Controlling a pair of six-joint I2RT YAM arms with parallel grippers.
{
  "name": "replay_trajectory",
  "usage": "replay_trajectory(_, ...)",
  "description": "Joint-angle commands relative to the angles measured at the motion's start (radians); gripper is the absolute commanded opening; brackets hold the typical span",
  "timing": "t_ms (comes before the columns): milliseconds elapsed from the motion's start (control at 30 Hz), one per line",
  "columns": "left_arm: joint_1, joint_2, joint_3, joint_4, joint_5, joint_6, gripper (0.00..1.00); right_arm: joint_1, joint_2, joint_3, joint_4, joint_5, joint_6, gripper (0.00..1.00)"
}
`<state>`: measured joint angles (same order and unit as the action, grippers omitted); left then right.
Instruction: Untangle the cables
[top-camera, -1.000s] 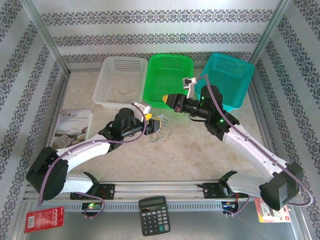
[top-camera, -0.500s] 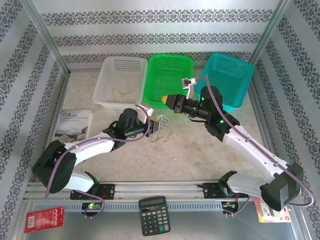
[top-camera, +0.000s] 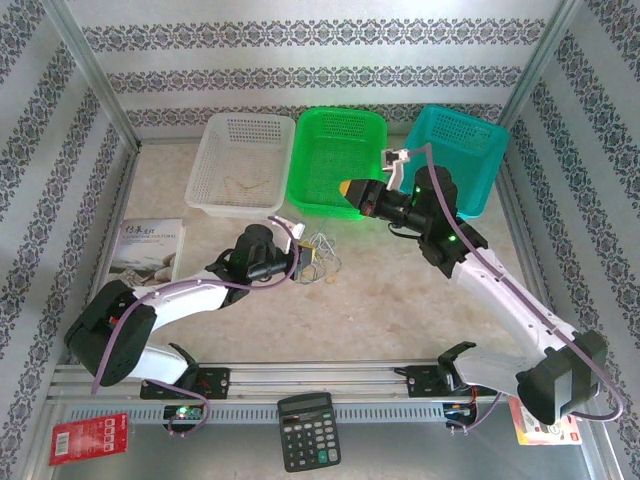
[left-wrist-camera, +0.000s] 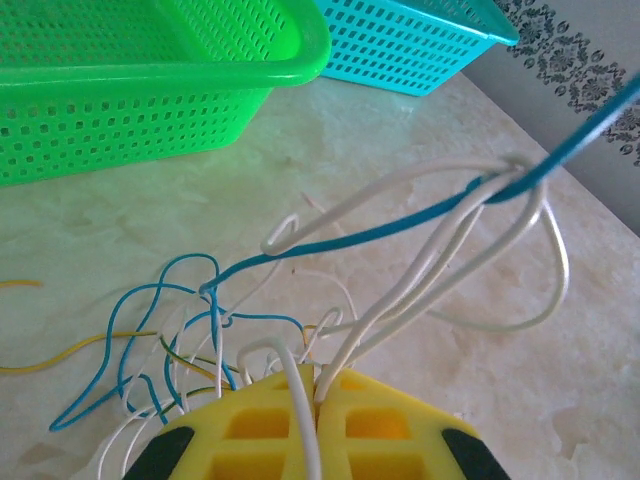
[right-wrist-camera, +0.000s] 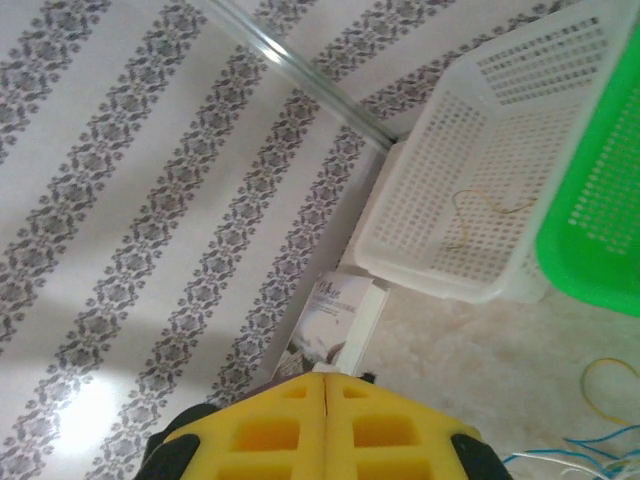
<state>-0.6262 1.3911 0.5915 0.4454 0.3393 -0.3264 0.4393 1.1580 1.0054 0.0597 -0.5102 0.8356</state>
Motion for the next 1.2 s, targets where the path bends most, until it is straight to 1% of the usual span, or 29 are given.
replay_trajectory(0, 0.017, -0.018, -0.054, 0.013, -0.015, -0.029, 0.0, -0.04, -0.04, 0.049, 0.064, 0.013, 0.008, 0.0)
replay_trajectory(200, 0.02, -0.035, -0.083, 0.013, -0.027, -0.031, 0.0, -0.058, -0.053, 0.036, 0.068, 0.009, 0.016, 0.0)
replay_trajectory(533, 0.023, -0.053, -0.073, -0.012, -0.039, -0.025, 0.0, -0.022, -0.053, -0.022, 0.077, -0.01, 0.007, 0.0)
replay_trajectory(600, 0.023, -0.044, -0.063, -0.04, -0.056, -0.022, 0.0, -0.022, -0.052, -0.016, 0.077, -0.014, 0.007, 0.0)
replay_trajectory(733, 0.023, -0.024, -0.057, -0.08, -0.087, -0.025, 0.0, -0.022, -0.04, 0.02, 0.067, -0.034, 0.0, 0.0)
replay_trajectory(900, 0.025, -0.011, -0.067, -0.126, -0.161, -0.044, 0.0, -0.043, -0.04, 0.089, 0.058, -0.044, 0.004, 0.0)
replay_trajectory(1167, 0.026, 0.028, -0.061, -0.178, -0.175, -0.053, 0.0, -0.085, -0.028, 0.194, 0.061, -0.066, 0.031, 0.0)
